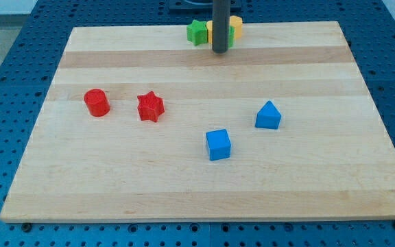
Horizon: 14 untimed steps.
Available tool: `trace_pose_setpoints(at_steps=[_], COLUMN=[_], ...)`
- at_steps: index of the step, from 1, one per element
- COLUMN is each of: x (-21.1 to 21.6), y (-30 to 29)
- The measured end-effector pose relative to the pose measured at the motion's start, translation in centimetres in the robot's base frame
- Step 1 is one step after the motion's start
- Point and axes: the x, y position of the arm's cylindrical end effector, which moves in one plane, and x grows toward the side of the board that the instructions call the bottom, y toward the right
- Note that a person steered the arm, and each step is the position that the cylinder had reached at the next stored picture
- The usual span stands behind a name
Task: Push the red star towards top center side of the board
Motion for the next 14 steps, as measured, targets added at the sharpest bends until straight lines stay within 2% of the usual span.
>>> trace_pose_setpoints(at_steps=[1,3,4,5,6,7,8,9,11,12,13,14], x=[3.4,14.4,18.4,18.8,19.6,18.7,14.5,13.2,2.8,3.1,4.7,8.9], y=[0.7,1.6,-1.5,-7.4,-10.6,-15.1,-15.8,-15.7,-9.7,-11.9,-17.0,-18.1])
